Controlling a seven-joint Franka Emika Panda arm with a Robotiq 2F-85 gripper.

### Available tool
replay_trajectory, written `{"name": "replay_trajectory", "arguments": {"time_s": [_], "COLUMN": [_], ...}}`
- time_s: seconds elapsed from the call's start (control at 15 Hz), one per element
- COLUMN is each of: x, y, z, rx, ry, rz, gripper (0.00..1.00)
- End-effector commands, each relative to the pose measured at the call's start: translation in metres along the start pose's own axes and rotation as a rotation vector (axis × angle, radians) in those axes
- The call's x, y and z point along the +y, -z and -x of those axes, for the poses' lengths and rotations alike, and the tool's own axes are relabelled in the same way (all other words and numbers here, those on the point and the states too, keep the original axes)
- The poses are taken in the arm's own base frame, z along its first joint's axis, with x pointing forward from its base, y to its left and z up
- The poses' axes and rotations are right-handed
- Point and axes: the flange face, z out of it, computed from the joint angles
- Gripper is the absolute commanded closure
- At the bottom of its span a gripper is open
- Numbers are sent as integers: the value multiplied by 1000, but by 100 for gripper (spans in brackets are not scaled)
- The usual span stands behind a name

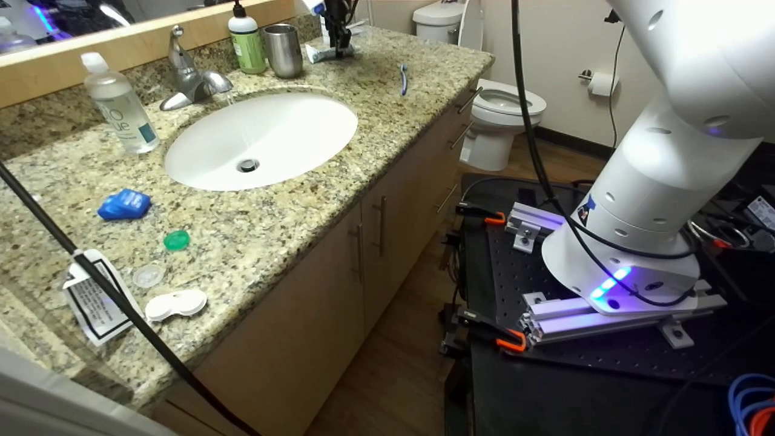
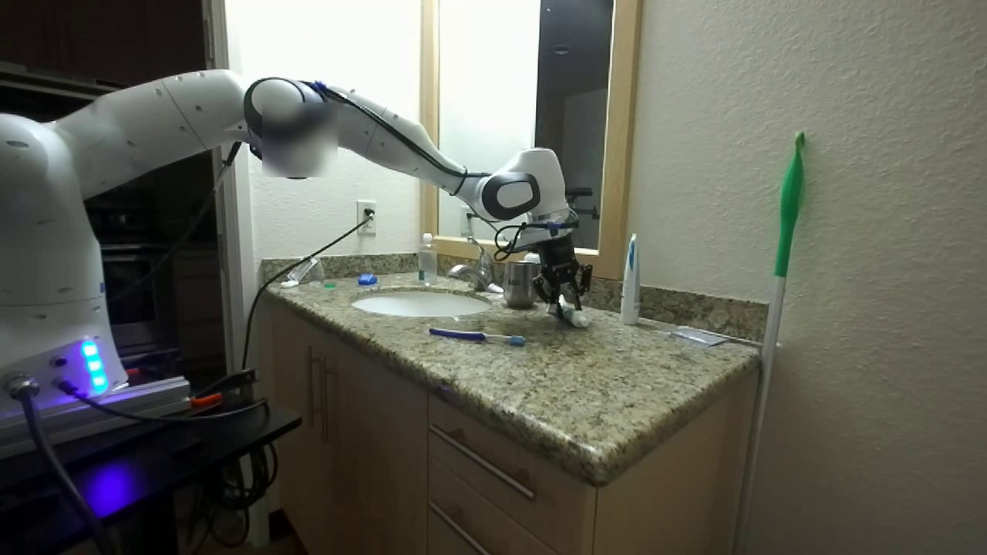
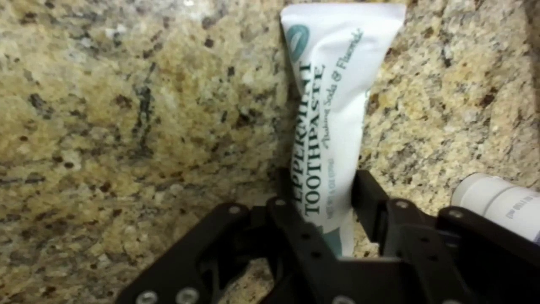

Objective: Open the faucet, take the toothbrush and put it on the table, pick it and put it back in the cup, then close the faucet

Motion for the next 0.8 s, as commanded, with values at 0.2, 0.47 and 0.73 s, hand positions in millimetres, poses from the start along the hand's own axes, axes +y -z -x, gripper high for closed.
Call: {"name": "replay_trajectory", "arguments": {"time_s": [0.2,0.47,0.73], "x": [-10,-20,-20], "y": [19,68,124], "z": [-4,-17,-27], "rx": [89,238,353], "ry": [67,231,399], "rz": [-109,-199,-345], "gripper": [99,97,96]}}
